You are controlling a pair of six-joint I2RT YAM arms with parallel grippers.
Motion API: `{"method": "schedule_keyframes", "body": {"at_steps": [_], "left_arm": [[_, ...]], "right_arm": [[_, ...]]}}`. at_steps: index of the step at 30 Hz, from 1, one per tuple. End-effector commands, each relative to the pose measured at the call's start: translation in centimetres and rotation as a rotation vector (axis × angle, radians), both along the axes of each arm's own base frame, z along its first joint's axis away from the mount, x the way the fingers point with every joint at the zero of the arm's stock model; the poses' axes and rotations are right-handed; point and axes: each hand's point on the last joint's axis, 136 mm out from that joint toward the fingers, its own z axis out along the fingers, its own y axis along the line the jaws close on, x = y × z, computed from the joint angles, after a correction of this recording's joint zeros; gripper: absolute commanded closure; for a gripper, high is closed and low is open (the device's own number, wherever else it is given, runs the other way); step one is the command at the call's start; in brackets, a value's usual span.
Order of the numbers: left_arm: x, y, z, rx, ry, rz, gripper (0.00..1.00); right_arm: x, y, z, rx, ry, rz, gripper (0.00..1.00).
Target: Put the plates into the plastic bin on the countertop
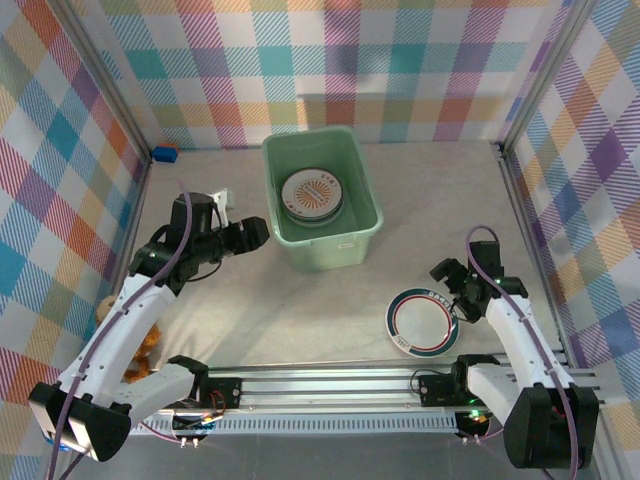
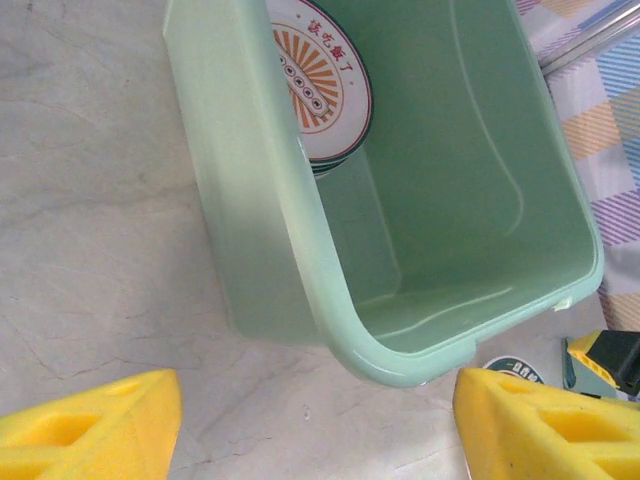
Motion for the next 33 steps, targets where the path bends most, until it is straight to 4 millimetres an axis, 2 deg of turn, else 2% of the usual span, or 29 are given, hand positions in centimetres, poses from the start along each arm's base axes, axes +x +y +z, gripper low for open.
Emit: {"method": "schedule_keyframes", "body": {"at_steps": [1,6,10,14,18,25,29,33], "left_arm": [[-0.7,0.0,-0.7,0.040,-0.005,-0.031,0.28],[0.0,-0.5,-1.1,0.041,0.006,-0.049,0.28],[0.6,-0.8,-1.3,0.044,0.013,-0.052,0.28],[1.0,-0.9,-1.4,0.050,0.016,-0.050,0.28],[1.2,-0.8,-1.7,0.055,0.026,-0.044,0.28],[1.3,-0.7,-2.0,0.054,0.037,-0.027,0.28],[1.5,-0.8,-2.3,0.045,0.044,-0.021,0.28],[1.7,-0.9,-2.4,0.042,0.051,-0.022,0.28]], "right_arm": [[0.6,0.5,-0.2,0.008,-0.009,0.058,0.01],[-0.1,0.4,-1.7,-0.007,0.034,0.083,0.02],[0.1,1.0,-2.5,0.017,-0.017,0.115,0.07],[0.2,1.3,-2.9,0.019,-0.027,0.150,0.14],[0.3,2.1,-3.1,0.047,-0.013,0.198,0.15],[-0.2,2.4,-3.0,0.072,-0.026,0.185,0.15],[-0.6,3.3,-3.2,0.118,-0.047,0.205,0.19],[-0.6,3.6,-3.1,0.128,-0.051,0.225,0.17]]}}
